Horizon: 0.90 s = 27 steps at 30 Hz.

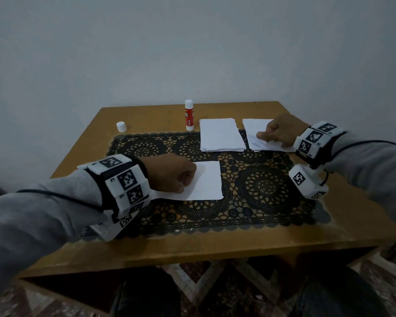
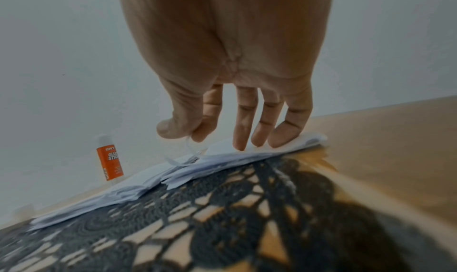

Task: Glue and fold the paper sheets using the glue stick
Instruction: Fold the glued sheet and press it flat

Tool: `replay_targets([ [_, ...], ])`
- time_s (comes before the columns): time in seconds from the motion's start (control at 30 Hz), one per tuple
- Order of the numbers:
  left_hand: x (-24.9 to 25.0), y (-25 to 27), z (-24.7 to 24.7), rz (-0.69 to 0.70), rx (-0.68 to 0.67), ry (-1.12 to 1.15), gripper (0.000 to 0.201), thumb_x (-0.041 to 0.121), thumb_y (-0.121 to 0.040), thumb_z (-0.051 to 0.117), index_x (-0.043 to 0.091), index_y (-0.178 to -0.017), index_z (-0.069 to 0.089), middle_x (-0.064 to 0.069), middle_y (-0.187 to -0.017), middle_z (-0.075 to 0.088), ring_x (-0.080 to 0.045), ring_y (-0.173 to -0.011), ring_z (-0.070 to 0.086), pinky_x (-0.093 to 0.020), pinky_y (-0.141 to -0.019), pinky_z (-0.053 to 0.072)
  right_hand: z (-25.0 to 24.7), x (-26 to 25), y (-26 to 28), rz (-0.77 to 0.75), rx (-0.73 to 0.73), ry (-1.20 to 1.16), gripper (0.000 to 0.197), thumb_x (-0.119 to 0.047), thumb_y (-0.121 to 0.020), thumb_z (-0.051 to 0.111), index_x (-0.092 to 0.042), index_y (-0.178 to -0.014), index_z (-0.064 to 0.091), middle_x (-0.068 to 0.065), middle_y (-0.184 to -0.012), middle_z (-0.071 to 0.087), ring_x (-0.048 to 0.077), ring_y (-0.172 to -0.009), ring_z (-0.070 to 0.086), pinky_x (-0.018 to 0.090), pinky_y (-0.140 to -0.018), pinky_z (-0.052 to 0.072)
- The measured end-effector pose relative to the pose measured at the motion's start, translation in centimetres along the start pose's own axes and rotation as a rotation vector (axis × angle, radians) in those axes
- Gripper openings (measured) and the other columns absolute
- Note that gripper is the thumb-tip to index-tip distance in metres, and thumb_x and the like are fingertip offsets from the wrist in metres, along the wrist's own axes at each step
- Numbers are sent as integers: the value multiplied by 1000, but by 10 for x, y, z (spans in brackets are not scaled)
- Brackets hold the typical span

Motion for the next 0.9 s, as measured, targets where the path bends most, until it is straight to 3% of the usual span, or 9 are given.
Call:
replay_targets([
  [0.07,0,-1,0,-3,-4,2,16,14,-85,66,23,-90,53,6,-94,54,-13,-86,49,-22,-71,37,0,1,0,16,8,10,42,-32,-88,68,6,-70,62,10,-64,47,16,-55,39,26,-54,30],
  [0.13,-1,-1,0,-4,-4,5,16,14,-85,66,23,-89,53,6,-94,54,-13,-86,49,-23,-71,37,-2,2,0,40,11,7,37,-29,-85,72,0,-66,61,7,-63,55,16,-57,47,27,-58,38],
  [0.23,-1,0,0,-10,3,10,17,15,-85,66,24,-90,53,6,-94,54,-13,-86,49,-23,-71,39,-7,1,-1,26,27,-5,22,-18,-81,77,1,-74,68,13,-78,69,28,-73,64,38,-71,55],
  [0.3,0,3,0,-15,8,-1,17,16,-86,65,24,-91,52,6,-95,53,-15,-88,49,-25,-75,41,-10,-1,0,3,50,20,14,-12,-81,75,1,-79,71,15,-81,71,31,-79,69,42,-76,59],
  [0.47,6,10,-4,-13,42,-16,12,14,-88,58,17,-100,58,0,-104,57,-16,-91,50,-26,-79,43,-30,-8,2,-19,271,88,12,-5,-79,67,-3,-67,65,9,-73,66,22,-60,59,31,-69,52],
  [0.57,7,11,-6,-18,68,-28,13,16,-90,55,14,-102,62,-1,-104,61,-17,-90,54,-28,-81,46,-44,-13,6,-61,402,115,8,-5,-77,65,0,-72,64,13,-80,64,29,-74,59,31,-71,47],
  [0.73,8,12,-12,-10,122,-45,14,20,-92,55,12,-95,66,0,-94,64,-16,-82,56,-28,-77,47,-65,-21,17,-126,518,103,6,-11,-80,62,-11,-75,59,8,-85,65,27,-81,59,29,-74,43],
  [0.83,5,15,-30,-42,269,79,12,21,-93,56,13,-95,64,4,-88,62,-15,-84,58,-23,-71,46,-77,-48,37,-282,543,44,6,-13,-84,63,-8,-84,65,0,-81,63,13,-72,54,22,-74,36],
  [0.9,-4,20,-50,-107,419,222,13,21,-92,58,15,-103,61,5,-93,61,-15,-89,58,-20,-70,43,-81,-72,53,-358,516,-89,5,-13,-84,66,-8,-85,67,-7,-70,61,2,-58,51,17,-67,38],
])
Point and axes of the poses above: each hand's wrist, its own y-axis away from the middle knuckle, its own z-axis out of the palm, x = y × z, the point moved 6 cm from there along -y, towards the middle knuckle
